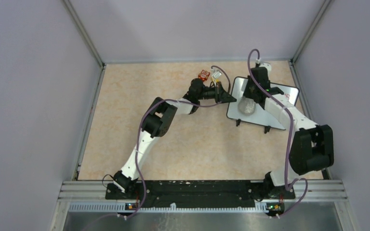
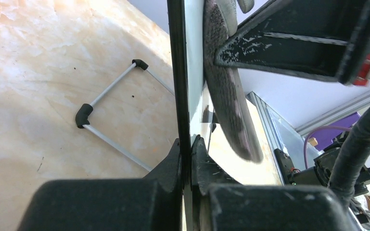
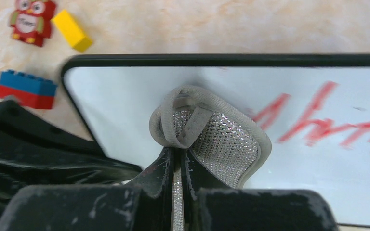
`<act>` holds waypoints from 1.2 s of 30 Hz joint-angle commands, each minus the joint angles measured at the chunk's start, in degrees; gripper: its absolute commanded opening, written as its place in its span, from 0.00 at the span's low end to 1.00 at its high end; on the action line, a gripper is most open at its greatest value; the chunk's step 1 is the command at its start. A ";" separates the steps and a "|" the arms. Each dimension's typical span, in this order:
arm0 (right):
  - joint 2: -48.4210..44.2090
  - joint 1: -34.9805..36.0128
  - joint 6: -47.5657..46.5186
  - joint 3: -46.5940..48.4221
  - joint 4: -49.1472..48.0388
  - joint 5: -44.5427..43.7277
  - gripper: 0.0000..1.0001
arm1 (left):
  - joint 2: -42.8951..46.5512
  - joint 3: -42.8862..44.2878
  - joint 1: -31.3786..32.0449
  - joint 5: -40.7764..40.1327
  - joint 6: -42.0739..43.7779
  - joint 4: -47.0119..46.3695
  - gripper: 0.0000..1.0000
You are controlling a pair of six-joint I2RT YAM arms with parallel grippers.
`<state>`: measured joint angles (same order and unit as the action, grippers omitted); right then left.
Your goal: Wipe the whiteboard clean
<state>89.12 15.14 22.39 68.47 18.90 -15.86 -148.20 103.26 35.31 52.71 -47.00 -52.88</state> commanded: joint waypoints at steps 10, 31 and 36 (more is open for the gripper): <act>-3.73 -4.69 -0.31 -4.44 0.60 -2.27 0.00 | 1.24 -1.23 0.08 -0.63 7.85 0.66 0.00; -1.06 -5.42 0.15 0.50 2.85 -3.83 0.00 | 0.91 -0.98 0.10 -0.67 7.94 0.71 0.00; -5.62 -8.96 -1.40 -2.00 2.72 -5.26 0.00 | 0.94 -1.01 0.08 -0.54 7.77 0.53 0.00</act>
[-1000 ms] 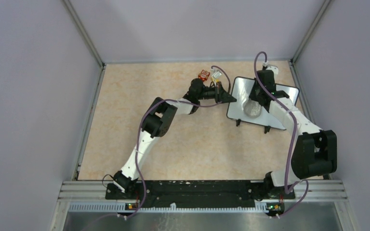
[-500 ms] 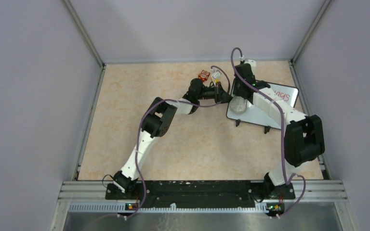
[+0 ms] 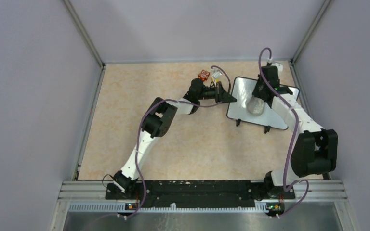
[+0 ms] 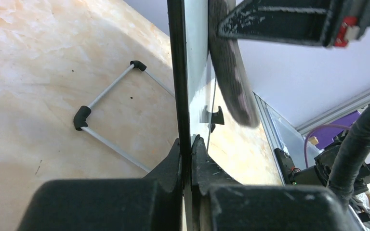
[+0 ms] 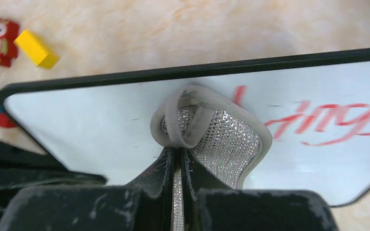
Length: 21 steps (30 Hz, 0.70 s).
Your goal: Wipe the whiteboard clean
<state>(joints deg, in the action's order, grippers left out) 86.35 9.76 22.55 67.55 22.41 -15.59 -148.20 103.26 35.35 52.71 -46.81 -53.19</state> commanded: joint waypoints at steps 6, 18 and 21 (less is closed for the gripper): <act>-0.92 -1.47 -1.81 4.33 -0.48 -2.41 0.00 | 1.02 -1.05 0.02 -0.63 7.72 1.03 0.00; 12.65 7.06 -1.75 23.87 2.83 -2.90 0.00 | 1.05 -0.96 0.03 -0.51 8.14 1.50 0.00; 11.44 4.76 -1.16 21.64 3.01 -2.90 0.00 | 1.07 -0.96 -0.04 -0.52 8.16 1.51 0.00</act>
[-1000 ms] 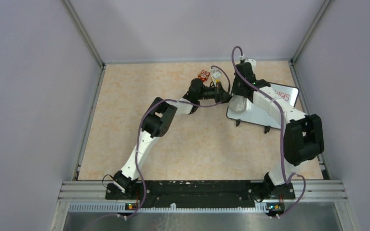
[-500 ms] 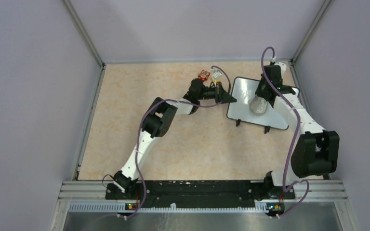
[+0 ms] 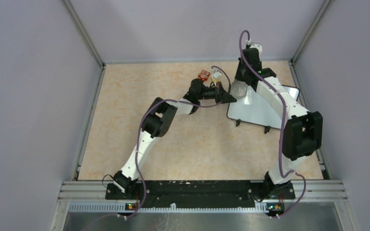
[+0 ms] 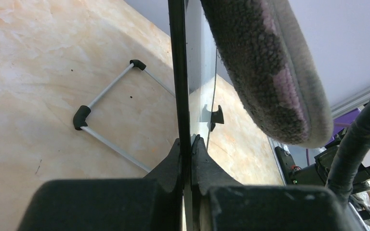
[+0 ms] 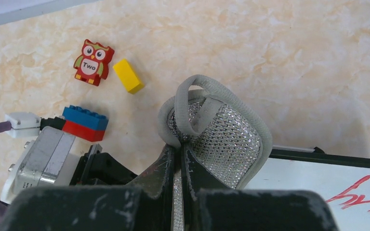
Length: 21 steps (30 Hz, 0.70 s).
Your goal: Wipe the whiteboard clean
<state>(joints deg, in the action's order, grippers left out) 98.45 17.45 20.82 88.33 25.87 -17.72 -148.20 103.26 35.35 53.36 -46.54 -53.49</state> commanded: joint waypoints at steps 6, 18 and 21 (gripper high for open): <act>-8.77 -10.77 1.77 -11.60 -2.86 -1.26 0.00 | 1.10 -1.12 -0.03 -1.09 7.77 1.65 0.00; -13.04 -12.62 -0.48 -15.79 -3.89 -0.76 0.00 | 1.22 -1.22 -0.07 -1.13 7.56 1.45 0.00; -10.25 -6.03 -1.19 -12.33 -3.33 -2.18 0.00 | 1.24 -1.22 -0.03 -1.16 7.61 1.53 0.00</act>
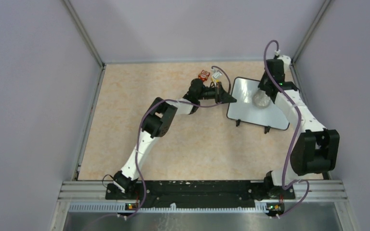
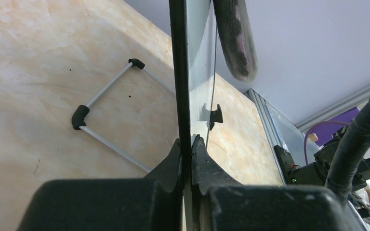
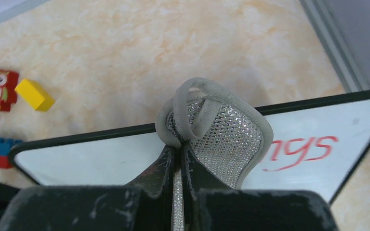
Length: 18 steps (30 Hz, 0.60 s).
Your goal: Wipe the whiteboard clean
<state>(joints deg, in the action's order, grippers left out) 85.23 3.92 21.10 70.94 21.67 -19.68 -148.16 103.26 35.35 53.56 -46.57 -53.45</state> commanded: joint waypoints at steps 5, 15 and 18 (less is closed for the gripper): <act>8.43 14.02 -1.13 10.69 1.41 0.37 0.00 | 1.17 -1.13 -0.06 -1.27 7.78 1.51 0.00; 6.26 7.98 0.60 7.31 2.26 -0.02 0.00 | 1.28 -1.22 -0.15 -1.31 7.80 1.63 0.00; 2.38 3.03 1.54 1.96 1.40 1.49 0.00 | 1.29 -1.31 -0.13 -1.31 7.73 1.58 0.00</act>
<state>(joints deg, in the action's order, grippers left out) 93.14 14.90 21.58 78.48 23.07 -16.32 -148.11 103.26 35.35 52.88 -46.52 -53.04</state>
